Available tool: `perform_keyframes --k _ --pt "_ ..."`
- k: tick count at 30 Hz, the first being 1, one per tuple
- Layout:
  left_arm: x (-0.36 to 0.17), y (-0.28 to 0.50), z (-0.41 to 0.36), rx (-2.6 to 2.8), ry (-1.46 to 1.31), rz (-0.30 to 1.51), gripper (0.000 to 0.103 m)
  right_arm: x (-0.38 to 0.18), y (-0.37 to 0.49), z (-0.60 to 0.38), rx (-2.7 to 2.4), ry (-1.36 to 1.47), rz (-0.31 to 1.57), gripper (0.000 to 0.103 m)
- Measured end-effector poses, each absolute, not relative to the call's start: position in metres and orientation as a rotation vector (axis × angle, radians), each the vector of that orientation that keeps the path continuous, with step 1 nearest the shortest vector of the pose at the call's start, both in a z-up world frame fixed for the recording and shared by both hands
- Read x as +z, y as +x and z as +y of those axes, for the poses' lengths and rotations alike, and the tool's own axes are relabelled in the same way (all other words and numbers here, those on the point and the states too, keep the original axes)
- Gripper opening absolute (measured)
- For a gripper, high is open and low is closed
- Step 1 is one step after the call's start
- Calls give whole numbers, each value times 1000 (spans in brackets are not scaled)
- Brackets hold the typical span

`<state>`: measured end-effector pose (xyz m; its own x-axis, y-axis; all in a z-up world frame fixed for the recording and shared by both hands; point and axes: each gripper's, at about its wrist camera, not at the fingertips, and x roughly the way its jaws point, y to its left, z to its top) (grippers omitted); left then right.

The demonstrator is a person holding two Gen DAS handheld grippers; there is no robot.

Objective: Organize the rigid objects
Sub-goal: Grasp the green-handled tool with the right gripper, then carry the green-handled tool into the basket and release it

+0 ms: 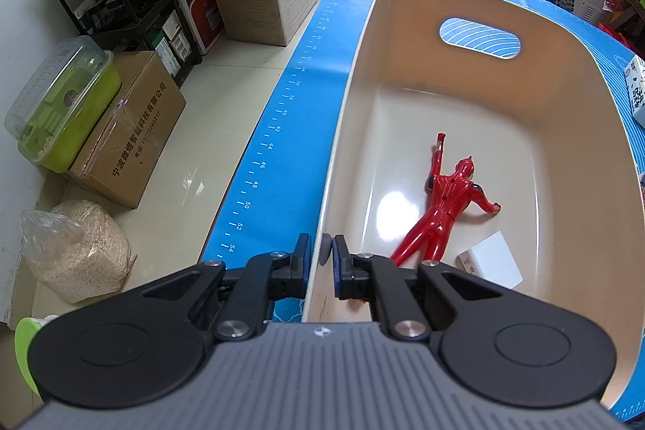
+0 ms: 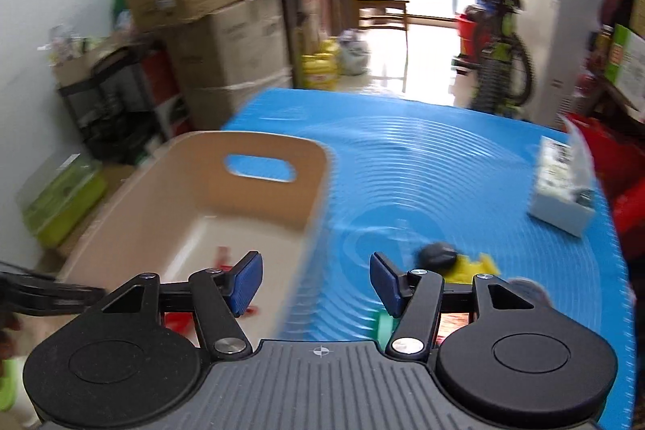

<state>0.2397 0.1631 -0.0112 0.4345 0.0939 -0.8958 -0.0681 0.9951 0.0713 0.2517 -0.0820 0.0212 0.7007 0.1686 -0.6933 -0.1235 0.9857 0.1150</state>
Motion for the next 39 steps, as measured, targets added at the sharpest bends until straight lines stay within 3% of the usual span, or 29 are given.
perform_keyframes --k 11,18,26,30,39 --pt "-11 240 163 101 27 1117 13 -47 269 -96 109 15 959 65" --pt "-12 239 163 102 31 1116 13 -75 275 -78 103 -84 1004 52" --pt "-12 239 163 103 31 1117 13 -86 280 -81 79 -64 995 43" --pt "-12 239 163 103 32 1117 13 -91 282 -84 79 -52 1002 33" --pt "-12 239 164 106 32 1117 13 -86 281 -94 74 11 1013 33"
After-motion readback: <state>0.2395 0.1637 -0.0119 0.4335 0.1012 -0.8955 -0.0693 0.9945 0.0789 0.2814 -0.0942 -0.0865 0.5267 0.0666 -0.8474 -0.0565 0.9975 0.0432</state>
